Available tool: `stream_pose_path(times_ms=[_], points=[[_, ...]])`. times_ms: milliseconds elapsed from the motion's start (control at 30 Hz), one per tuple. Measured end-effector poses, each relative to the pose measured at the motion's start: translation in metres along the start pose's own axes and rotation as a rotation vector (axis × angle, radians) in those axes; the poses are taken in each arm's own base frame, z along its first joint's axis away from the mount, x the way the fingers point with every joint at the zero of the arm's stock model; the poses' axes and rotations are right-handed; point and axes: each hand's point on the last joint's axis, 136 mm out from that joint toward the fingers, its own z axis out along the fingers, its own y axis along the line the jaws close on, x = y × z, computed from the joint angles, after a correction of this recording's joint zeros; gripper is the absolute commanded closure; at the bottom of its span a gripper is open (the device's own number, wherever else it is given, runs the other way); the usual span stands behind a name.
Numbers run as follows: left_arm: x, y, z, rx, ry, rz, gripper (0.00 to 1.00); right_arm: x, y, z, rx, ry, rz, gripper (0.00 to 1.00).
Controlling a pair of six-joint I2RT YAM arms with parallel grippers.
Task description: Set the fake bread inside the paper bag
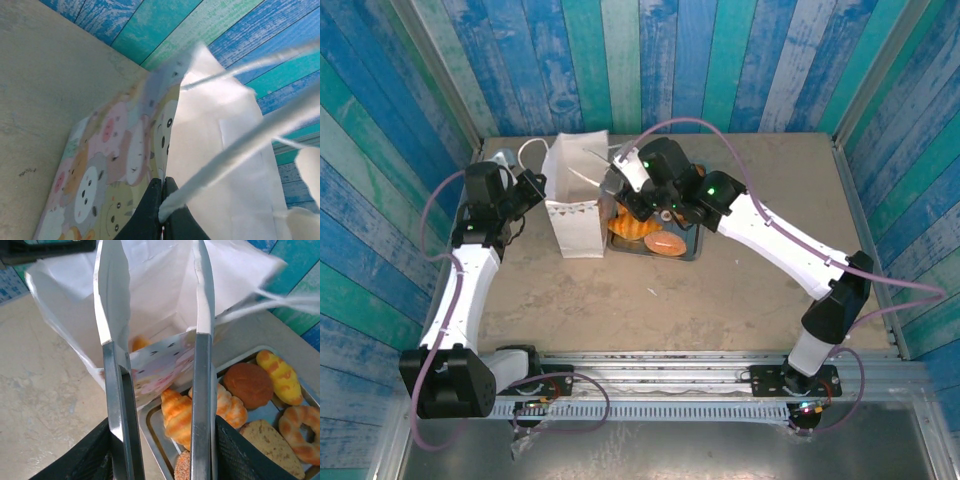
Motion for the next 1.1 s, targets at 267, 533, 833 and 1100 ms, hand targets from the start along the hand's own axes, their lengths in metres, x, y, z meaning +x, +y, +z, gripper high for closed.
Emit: stream_pose_path(times_ms=[267, 533, 833, 1100], points=[[-0.006, 0.015, -0.002, -0.039, -0.015, -0.015, 1.00, -0.022, -0.001, -0.040, -0.053, -0.090, 0.042, 0.51], [-0.014, 0.026, -0.002, -0.059, -0.023, -0.013, 1.00, -0.027, -0.037, -0.115, 0.013, -0.200, 0.098, 0.51], [-0.020, 0.033, -0.001, -0.067, -0.015, -0.007, 0.88, 0.085, -0.071, -0.116, 0.136, 0.064, 0.192, 0.50], [-0.021, 0.028, -0.002, -0.035, -0.010, -0.005, 0.68, 0.176, -0.058, -0.091, 0.118, 0.334, 0.242, 0.46]])
